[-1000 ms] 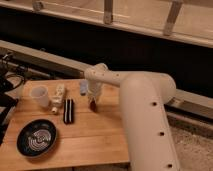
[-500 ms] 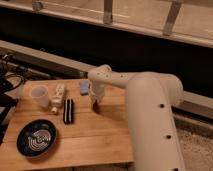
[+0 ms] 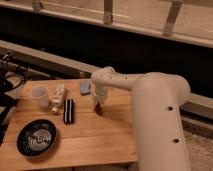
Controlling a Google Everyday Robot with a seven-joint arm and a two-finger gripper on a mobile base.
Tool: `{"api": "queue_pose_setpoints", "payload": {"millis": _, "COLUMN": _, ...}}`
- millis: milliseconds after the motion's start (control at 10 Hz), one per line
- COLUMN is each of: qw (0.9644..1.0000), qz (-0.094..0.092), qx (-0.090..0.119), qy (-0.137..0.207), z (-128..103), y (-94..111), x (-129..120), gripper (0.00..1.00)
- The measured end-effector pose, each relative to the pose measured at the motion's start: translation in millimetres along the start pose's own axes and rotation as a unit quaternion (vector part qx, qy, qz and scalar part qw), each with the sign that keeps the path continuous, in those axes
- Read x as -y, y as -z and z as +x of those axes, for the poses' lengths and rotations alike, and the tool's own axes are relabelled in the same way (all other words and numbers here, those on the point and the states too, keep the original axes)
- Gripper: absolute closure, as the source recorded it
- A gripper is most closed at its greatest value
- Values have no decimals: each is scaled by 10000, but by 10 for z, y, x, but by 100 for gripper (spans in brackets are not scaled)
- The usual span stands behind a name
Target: Drag the pepper across the table
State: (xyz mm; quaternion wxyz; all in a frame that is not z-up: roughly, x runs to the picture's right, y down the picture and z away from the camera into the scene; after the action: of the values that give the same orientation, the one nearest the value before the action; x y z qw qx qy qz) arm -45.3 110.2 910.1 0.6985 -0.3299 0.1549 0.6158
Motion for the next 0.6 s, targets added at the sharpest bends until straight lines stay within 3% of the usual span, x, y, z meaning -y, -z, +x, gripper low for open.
{"api": "queue_pose_setpoints", "payload": {"millis": 600, "qw": 9999, "qz": 9, "qx": 66, "qy": -103, "z": 77, "y": 20, "x": 76, "gripper": 82}}
